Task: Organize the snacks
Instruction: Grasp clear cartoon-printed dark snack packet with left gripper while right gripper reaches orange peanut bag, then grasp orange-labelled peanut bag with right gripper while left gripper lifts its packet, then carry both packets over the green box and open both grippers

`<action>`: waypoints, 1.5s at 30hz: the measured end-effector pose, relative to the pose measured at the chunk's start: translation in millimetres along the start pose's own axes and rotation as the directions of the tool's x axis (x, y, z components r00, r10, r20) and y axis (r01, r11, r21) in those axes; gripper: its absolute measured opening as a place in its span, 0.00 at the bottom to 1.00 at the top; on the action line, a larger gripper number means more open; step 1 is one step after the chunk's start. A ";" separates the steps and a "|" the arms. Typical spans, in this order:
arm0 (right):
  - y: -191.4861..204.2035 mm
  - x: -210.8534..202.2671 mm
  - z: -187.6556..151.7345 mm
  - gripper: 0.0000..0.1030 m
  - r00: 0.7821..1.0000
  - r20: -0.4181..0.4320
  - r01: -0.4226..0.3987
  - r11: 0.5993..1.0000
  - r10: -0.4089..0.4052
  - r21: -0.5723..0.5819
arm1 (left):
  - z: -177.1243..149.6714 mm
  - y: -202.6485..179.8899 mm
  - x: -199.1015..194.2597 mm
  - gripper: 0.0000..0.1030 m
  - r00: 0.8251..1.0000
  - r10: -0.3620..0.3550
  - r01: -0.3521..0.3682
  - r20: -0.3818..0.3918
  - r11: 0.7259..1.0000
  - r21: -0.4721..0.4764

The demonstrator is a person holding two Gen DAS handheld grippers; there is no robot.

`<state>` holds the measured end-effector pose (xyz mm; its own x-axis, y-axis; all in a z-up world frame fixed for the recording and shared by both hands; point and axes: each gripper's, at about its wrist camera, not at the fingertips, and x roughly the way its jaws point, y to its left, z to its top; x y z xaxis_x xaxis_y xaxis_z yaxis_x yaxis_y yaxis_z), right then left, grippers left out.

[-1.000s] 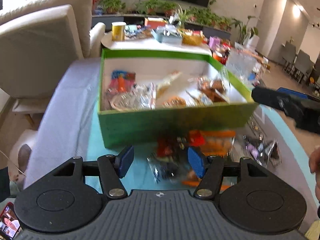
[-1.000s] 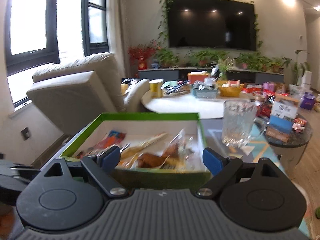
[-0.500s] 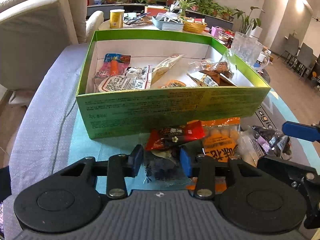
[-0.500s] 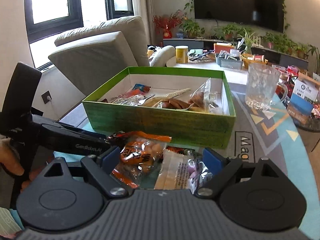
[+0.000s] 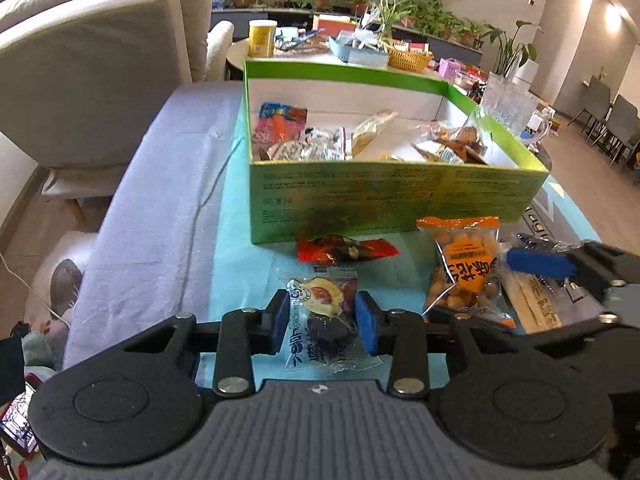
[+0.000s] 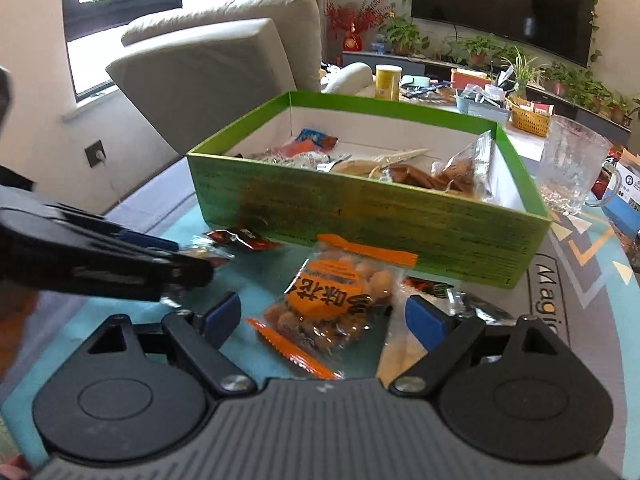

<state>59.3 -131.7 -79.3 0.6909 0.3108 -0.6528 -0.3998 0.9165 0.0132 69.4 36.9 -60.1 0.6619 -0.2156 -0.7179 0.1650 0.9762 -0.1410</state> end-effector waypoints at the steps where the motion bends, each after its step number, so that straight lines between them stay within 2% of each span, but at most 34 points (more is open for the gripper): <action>1: 1.5 3.6 -0.3 0.42 1.000 -0.010 0.008 1.000 -0.008 0.002 | -0.3 0.7 -3.3 0.33 1.000 0.000 0.000 0.008 1.000 -0.001; 7: 10.9 12.2 0.5 0.42 0.996 -0.008 0.087 0.996 -0.087 0.002 | -0.8 9.5 -12.0 0.33 1.000 0.010 -0.009 0.023 0.999 -0.036; 13: 18.5 10.8 -3.8 0.42 0.991 0.022 0.131 0.991 -0.131 -0.024 | -6.5 16.9 -16.8 0.33 1.000 0.012 -0.011 0.020 0.998 -0.063; 16: 13.1 3.4 -3.5 0.41 0.997 0.018 0.076 0.997 -0.077 0.034 | -7.0 18.6 -19.3 0.33 1.000 0.016 -0.014 0.025 0.997 -0.073; 25: 12.4 -19.7 -9.4 0.41 0.998 0.029 0.046 0.996 -0.048 0.082 | -8.2 14.9 -31.9 0.33 0.998 0.015 -0.011 0.056 0.998 -0.065; 32: 12.8 -39.1 0.0 0.41 0.993 0.106 0.040 0.995 -0.050 0.093 | -5.0 1.7 -43.3 0.33 0.996 0.005 -0.002 0.088 0.999 -0.032; 45: -4.4 -63.4 25.5 0.41 0.966 0.243 0.060 0.991 -0.088 0.117 | 24.0 -23.5 -54.7 0.33 0.982 -0.028 0.024 0.185 0.999 0.023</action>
<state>32.6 -149.1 -18.7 0.8490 0.2811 -0.4475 -0.2839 0.9568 0.0625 46.9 25.2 -1.2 0.7810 -0.2438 -0.5749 0.1975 0.9698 -0.1430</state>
